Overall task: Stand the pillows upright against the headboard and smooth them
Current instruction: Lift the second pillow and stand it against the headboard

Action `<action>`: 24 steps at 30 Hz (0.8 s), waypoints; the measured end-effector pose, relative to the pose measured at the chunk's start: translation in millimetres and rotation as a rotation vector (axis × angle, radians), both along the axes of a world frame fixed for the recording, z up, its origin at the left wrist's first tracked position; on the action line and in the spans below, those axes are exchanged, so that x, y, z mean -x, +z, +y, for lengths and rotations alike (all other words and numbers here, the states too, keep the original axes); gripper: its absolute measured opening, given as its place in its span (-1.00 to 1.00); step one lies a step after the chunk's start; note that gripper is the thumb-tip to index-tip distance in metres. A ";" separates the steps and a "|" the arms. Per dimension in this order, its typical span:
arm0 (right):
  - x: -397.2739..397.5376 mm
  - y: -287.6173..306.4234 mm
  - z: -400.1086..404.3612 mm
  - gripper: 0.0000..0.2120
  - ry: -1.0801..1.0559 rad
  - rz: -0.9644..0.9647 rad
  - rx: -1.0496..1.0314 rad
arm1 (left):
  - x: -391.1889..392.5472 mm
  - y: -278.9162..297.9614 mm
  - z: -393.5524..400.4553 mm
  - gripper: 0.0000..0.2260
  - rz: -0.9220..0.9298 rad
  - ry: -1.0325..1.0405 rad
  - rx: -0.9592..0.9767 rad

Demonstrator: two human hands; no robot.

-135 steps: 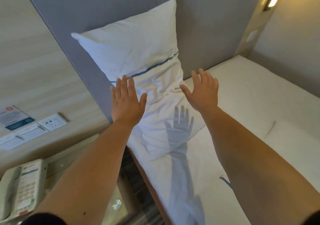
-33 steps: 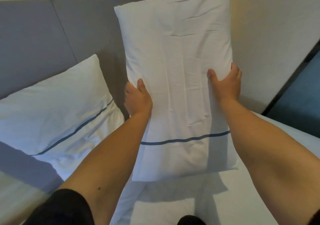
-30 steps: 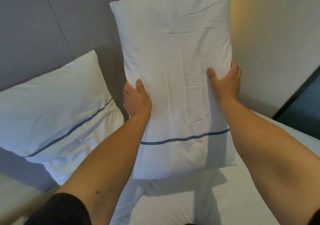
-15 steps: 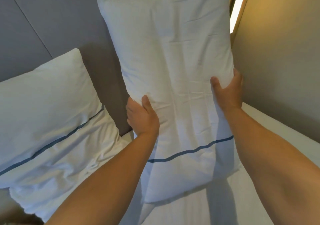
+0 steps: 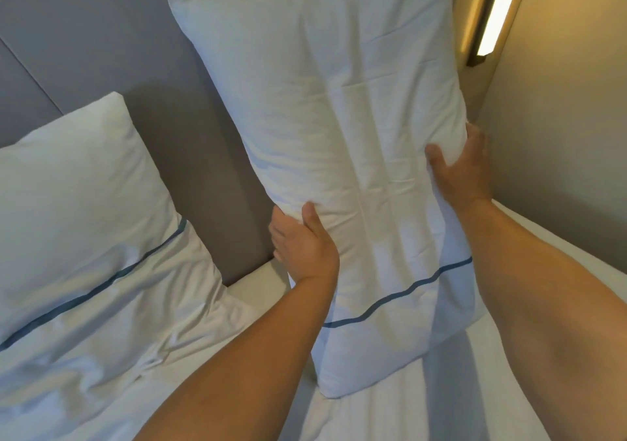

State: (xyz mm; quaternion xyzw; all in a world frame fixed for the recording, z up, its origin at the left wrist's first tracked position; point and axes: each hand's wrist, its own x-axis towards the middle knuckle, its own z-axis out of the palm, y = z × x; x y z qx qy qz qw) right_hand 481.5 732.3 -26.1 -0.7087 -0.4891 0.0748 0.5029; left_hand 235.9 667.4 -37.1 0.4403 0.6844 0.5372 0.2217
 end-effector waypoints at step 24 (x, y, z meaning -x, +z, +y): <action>2.9 -48.1 57.9 0.01 0.126 -0.117 0.398 | 30.0 -54.6 38.4 -0.42 0.271 -0.055 0.131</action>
